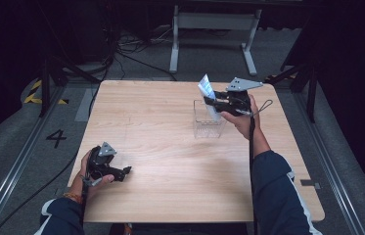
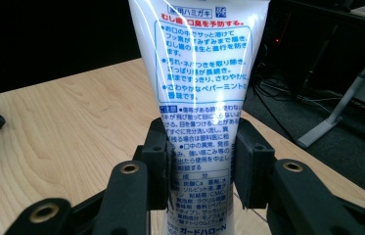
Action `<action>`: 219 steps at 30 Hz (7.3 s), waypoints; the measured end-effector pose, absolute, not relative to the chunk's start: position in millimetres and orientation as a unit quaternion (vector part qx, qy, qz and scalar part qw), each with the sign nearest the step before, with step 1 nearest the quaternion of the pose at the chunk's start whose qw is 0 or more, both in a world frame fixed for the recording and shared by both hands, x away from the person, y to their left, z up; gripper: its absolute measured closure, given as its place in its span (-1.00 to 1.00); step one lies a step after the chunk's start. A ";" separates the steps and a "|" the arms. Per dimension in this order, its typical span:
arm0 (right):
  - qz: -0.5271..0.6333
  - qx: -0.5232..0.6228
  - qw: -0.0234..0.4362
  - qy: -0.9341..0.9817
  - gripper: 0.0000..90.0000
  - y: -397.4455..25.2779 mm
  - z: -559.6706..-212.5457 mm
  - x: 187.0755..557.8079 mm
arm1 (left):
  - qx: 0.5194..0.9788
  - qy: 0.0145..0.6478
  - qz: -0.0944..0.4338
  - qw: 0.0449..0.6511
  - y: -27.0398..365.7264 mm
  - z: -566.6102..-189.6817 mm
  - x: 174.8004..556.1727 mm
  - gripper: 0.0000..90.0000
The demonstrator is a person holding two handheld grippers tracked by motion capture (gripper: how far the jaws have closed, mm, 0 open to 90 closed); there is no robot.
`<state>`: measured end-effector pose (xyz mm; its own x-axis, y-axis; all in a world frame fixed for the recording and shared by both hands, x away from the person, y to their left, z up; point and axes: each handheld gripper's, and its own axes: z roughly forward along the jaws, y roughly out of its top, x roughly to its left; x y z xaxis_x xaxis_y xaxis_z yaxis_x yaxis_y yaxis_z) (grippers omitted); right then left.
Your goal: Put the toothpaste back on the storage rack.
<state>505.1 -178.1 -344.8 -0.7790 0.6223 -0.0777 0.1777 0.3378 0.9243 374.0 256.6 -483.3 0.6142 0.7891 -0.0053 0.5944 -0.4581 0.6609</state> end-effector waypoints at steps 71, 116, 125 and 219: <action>0.444 0.275 0.200 0.829 0.31 -201.4 -405.6 503.2 | 0.839 0.413 0.153 0.319 256.4 -483.5 373.8 -0.99; 0.442 0.269 0.206 0.831 0.12 -196.3 -402.8 489.2 | 0.839 0.414 0.153 0.319 256.2 -483.5 373.5 -0.99; 0.432 0.262 0.220 0.834 -0.02 -203.4 -392.4 478.6 | 0.838 0.417 0.153 0.318 256.0 -483.4 373.1 -0.99; 0.339 0.395 0.213 0.827 -0.65 -339.3 -482.2 350.1 | 0.841 0.408 0.151 0.320 254.0 -483.4 375.5 -0.99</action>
<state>350.1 -339.3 -482.2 -0.5978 0.7972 -0.0848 0.5077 0.4584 0.7295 375.5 254.0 -483.4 0.6206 0.7841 -0.0072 0.5907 -0.4615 0.6619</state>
